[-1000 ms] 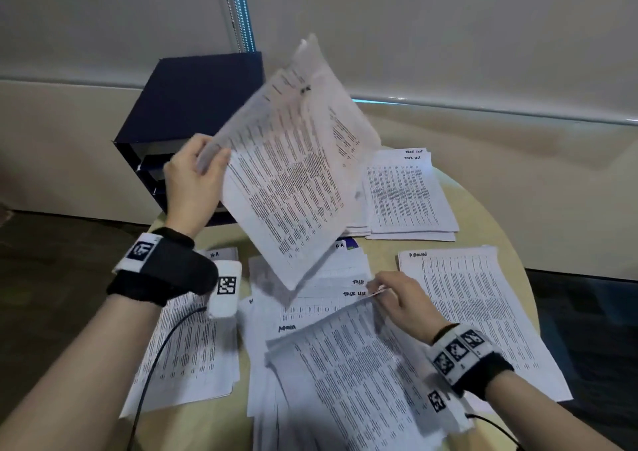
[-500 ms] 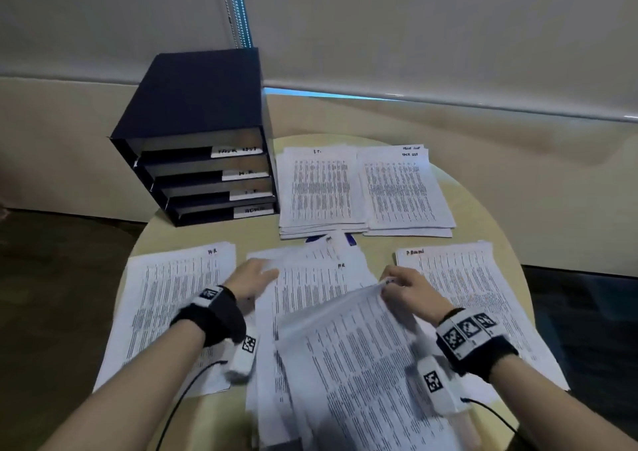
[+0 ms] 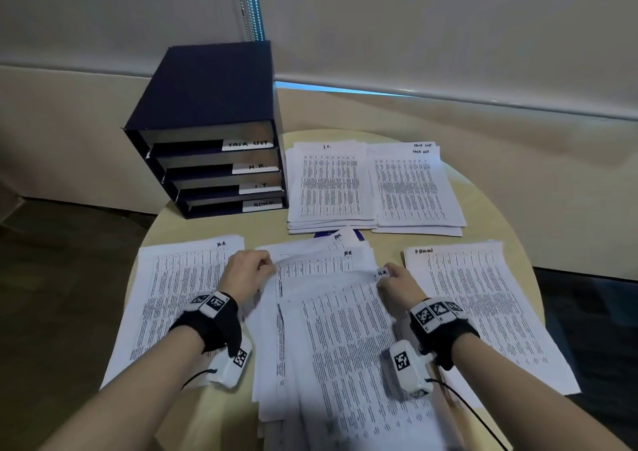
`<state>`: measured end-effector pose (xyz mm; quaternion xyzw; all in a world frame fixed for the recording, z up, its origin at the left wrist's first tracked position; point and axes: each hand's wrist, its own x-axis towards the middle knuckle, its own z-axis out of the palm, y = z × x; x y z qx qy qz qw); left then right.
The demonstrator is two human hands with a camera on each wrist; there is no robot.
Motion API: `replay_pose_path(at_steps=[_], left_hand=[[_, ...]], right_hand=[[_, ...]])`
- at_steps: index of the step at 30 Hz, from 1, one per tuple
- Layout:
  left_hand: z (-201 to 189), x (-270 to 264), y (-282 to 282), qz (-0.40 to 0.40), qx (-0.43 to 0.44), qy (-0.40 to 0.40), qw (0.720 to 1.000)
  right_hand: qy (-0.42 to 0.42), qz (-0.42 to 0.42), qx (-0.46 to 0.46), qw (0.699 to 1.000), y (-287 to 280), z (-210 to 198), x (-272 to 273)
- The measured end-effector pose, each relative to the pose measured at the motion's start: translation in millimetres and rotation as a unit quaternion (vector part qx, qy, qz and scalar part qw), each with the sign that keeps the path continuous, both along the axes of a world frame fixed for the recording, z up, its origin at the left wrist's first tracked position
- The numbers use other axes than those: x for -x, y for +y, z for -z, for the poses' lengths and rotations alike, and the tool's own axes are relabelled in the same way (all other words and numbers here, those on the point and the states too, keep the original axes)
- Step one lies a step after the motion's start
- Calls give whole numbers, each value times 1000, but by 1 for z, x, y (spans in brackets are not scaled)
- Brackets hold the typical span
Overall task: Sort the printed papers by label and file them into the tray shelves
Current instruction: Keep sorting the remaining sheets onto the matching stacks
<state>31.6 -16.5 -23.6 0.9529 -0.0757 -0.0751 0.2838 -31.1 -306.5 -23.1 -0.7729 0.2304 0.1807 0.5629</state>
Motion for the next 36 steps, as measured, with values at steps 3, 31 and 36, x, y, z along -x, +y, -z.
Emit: replay_pose_path(at_steps=[3, 31, 36], left_hand=[[0, -1, 4, -4, 31, 48, 998], [27, 41, -28, 189, -117, -140, 965], [15, 40, -35, 163, -109, -97, 976]], right_hand=[[-18, -33, 39, 999, 4, -6, 2], [-74, -49, 184, 979, 26, 26, 6], [-112, -30, 154, 981, 22, 29, 8]])
